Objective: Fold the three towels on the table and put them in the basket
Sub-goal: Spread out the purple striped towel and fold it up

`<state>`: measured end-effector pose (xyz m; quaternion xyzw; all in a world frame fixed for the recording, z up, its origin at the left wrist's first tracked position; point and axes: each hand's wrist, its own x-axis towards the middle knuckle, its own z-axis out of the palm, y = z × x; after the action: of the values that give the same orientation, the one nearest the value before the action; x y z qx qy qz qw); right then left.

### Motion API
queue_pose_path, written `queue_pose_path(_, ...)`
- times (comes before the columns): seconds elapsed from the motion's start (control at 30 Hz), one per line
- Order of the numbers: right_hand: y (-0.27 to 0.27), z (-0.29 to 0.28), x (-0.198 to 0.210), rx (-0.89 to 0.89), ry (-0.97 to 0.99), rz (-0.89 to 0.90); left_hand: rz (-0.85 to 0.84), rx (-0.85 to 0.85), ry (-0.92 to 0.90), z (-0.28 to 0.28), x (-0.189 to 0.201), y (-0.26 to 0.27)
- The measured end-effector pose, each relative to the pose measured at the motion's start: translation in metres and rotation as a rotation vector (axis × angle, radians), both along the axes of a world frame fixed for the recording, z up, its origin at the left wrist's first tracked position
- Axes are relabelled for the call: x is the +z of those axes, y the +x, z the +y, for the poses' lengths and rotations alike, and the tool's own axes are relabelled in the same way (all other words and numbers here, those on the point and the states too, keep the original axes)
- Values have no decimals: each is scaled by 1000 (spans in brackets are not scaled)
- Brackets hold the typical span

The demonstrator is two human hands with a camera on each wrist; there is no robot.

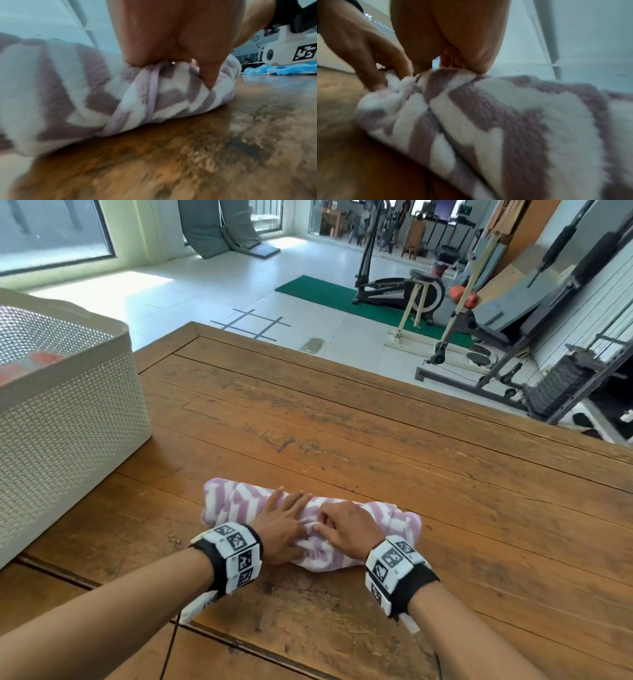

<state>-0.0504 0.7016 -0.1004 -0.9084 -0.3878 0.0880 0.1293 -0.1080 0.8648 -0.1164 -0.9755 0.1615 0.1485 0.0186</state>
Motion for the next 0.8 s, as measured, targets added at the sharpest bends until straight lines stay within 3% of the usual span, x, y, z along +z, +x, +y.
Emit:
queue_pose_path(0.1, -7, -13, -8, 124, 80, -121, -41, -33, -113, 9, -1, -5)
queue_pose_path(0.2, -10, -29, -18, 351, 21, -351, -70, -34, -169, 15, -4, -6)
queue_pose_path(0.27, -13, -34, -26, 389, 4, -469, -95, -38, -219, 18, -9, -6)
queue_pose_path(0.5, -21, -19, -35, 114, 154, -360, -293, -12, -459, 20, -24, -12)
queue_pose_path(0.63, -24, -25, -25, 16, 152, -282, -213, 99, -464, 15, -10, -6)
queue_pose_path(0.73, -12, -45, -9, -248, 186, -166, -107, 124, -511, 26, 6, -8)
queue_pose_path(0.8, -1, -59, 1, -444, 181, -64, -122, 171, -499, 38, 12, -11)
